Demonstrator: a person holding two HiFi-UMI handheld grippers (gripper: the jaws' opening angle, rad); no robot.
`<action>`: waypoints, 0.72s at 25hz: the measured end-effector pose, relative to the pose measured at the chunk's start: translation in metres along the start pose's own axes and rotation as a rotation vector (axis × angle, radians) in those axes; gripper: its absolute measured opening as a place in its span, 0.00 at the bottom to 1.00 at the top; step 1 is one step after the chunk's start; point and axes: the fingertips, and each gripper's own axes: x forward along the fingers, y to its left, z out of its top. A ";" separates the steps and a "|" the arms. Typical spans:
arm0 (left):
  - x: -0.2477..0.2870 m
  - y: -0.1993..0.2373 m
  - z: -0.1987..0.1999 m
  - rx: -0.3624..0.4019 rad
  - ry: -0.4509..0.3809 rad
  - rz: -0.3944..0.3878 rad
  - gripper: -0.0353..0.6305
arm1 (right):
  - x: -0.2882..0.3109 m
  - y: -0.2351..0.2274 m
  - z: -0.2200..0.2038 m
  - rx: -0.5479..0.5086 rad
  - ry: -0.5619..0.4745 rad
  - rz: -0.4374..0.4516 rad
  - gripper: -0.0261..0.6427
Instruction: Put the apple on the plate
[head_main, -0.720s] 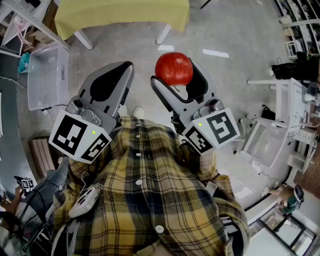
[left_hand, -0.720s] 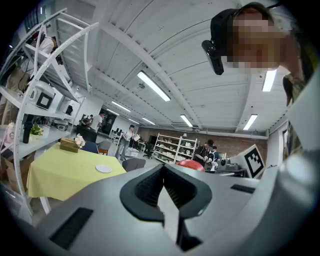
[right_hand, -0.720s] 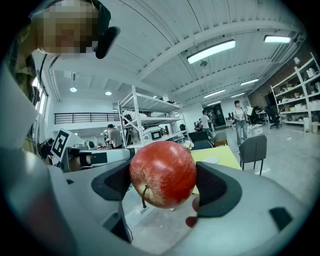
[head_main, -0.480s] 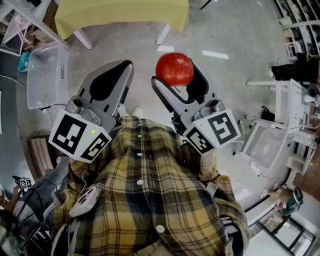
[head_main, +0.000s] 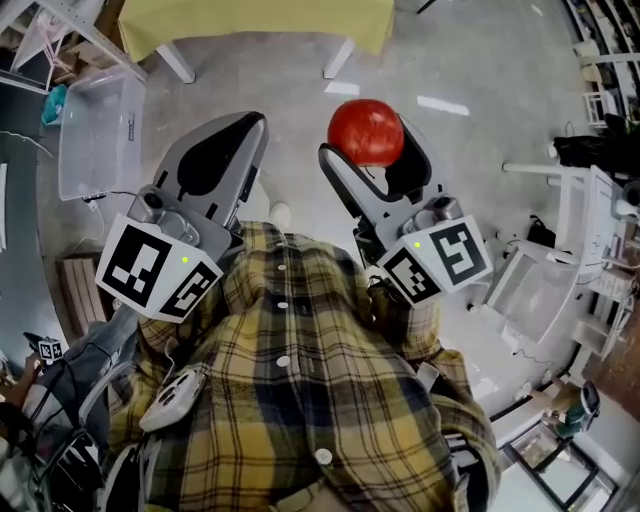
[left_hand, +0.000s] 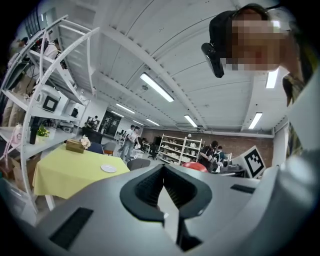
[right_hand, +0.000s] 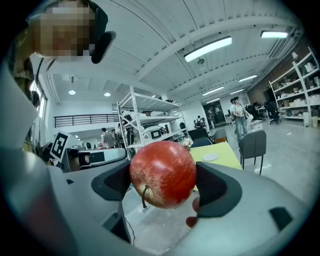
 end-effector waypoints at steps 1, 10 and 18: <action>0.000 0.003 0.000 -0.001 0.002 0.004 0.06 | 0.002 -0.001 0.000 0.003 0.001 0.000 0.61; 0.019 0.057 0.016 -0.005 -0.008 0.007 0.06 | 0.052 -0.017 0.010 0.007 0.006 -0.025 0.61; 0.068 0.129 0.046 -0.013 -0.012 -0.056 0.06 | 0.127 -0.044 0.037 -0.005 0.002 -0.088 0.61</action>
